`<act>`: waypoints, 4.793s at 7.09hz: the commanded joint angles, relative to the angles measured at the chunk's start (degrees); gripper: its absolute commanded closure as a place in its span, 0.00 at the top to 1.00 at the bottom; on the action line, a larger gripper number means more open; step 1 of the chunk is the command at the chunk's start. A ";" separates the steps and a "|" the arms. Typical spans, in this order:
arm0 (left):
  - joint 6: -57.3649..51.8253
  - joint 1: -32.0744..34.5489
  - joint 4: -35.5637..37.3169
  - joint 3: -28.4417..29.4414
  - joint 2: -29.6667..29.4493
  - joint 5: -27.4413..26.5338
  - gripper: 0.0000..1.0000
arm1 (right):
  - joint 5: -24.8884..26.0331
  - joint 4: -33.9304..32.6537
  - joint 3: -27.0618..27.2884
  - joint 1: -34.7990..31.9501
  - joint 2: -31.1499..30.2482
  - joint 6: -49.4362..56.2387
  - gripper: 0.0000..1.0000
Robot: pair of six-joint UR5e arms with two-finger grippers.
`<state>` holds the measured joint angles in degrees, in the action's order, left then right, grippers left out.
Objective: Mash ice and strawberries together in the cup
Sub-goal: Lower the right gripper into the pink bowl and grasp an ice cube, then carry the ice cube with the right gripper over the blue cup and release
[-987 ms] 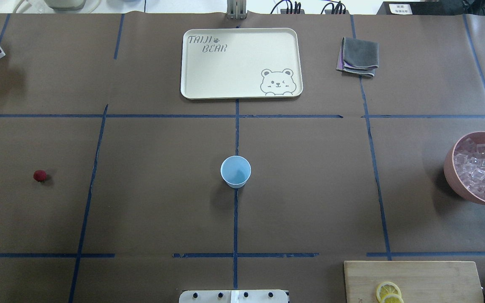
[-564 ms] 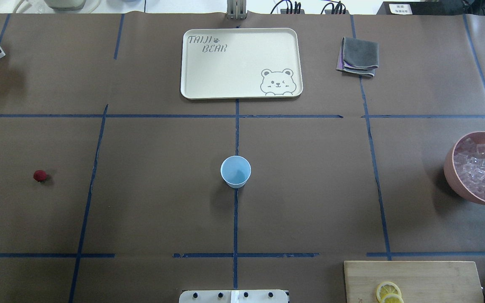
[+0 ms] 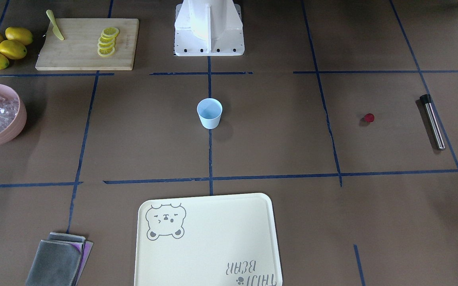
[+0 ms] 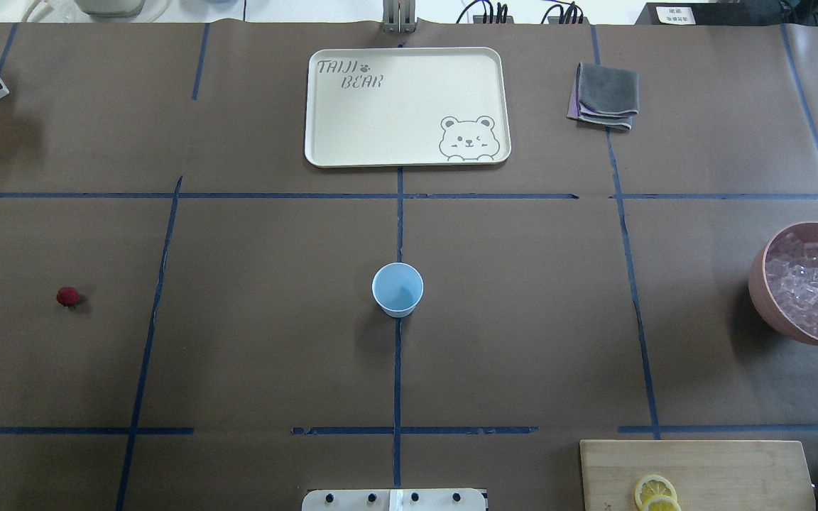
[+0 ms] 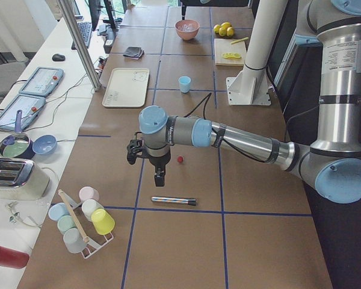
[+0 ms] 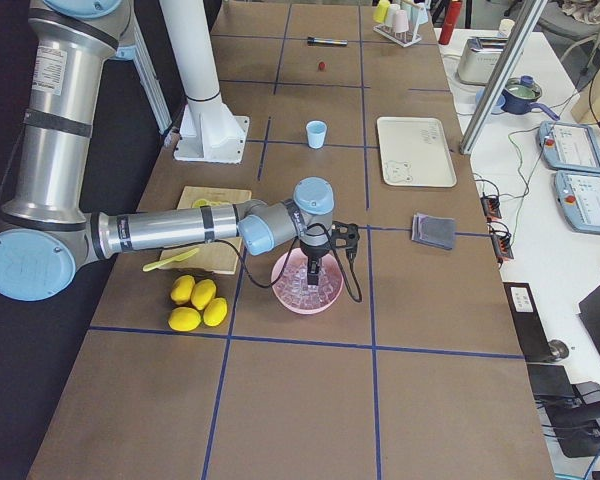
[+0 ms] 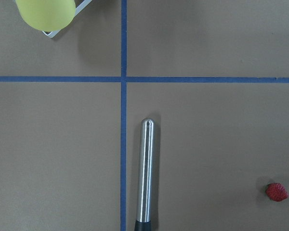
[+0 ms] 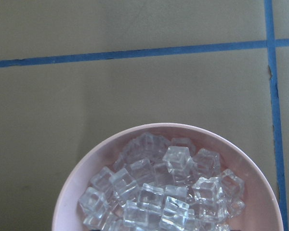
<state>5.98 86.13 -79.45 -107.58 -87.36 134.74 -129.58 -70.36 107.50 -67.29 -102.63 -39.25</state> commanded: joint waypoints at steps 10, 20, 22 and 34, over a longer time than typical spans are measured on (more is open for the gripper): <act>0.00 0.00 0.00 -0.09 0.09 0.00 1.00 | 6.36 0.84 -3.08 5.68 0.42 -10.06 0.32; 0.26 0.00 0.00 -1.41 0.09 0.09 1.00 | -0.65 0.22 9.48 7.59 14.42 -29.47 0.00; 0.09 0.00 0.00 -1.49 0.00 0.09 1.00 | 2.29 0.05 9.49 19.16 26.37 -49.00 0.00; 0.61 -0.09 0.09 -3.87 0.00 2.02 1.00 | 24.73 -0.04 -5.55 39.71 47.09 -65.34 0.99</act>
<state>6.52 86.12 -79.37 -111.15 -87.29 136.67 -104.49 -70.38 101.50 -26.75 -55.55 -104.87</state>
